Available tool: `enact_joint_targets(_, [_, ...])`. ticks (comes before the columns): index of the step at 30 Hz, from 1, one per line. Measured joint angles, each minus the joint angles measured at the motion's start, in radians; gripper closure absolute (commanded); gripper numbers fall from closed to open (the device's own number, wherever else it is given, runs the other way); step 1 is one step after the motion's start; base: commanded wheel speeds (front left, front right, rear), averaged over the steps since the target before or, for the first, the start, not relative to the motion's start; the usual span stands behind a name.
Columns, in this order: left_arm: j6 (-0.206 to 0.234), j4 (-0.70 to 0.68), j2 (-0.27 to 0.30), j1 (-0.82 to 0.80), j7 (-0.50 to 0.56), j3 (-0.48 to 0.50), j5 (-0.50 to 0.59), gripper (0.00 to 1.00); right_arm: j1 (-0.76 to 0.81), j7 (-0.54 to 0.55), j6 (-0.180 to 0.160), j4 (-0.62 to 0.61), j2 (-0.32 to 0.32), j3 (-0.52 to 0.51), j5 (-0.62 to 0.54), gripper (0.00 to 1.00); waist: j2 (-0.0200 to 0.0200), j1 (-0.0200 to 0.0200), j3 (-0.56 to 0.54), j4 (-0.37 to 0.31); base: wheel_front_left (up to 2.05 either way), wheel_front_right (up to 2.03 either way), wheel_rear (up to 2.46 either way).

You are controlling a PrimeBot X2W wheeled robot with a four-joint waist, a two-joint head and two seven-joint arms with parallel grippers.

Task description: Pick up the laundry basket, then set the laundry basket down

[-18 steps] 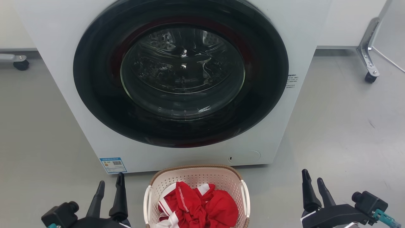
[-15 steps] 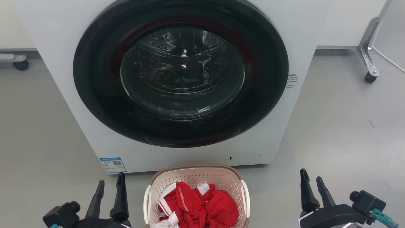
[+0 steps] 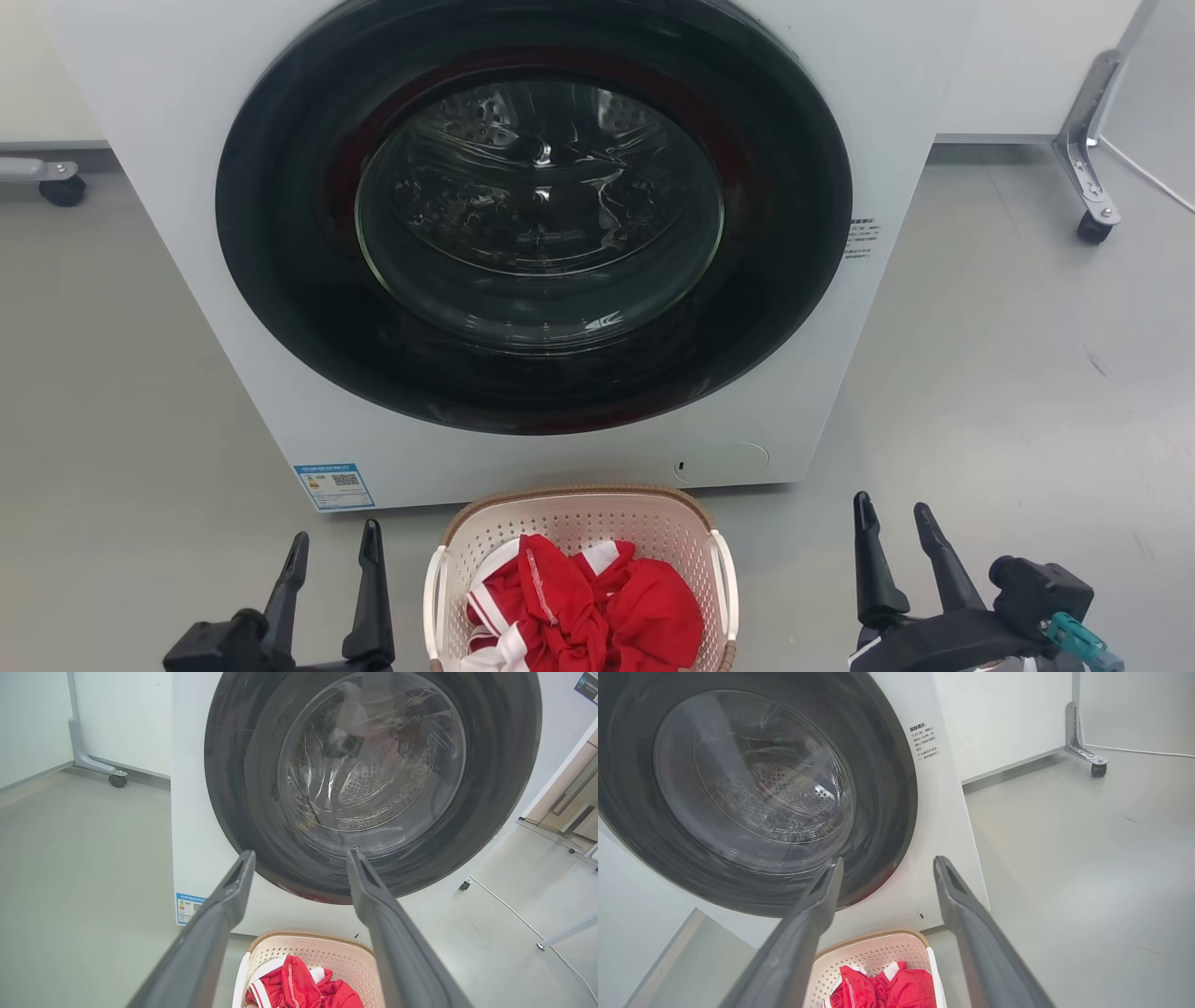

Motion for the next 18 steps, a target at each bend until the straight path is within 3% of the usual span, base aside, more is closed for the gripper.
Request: enact_joint_targets(18, [0.030,-0.036,0.005,0.042,-0.066,-0.032,0.248,0.00,0.001,-0.063,-0.043,-0.019,-0.003,0.067,-0.243,0.00,0.0000,0.0000,-0.008,0.000,0.00,0.00,0.00])
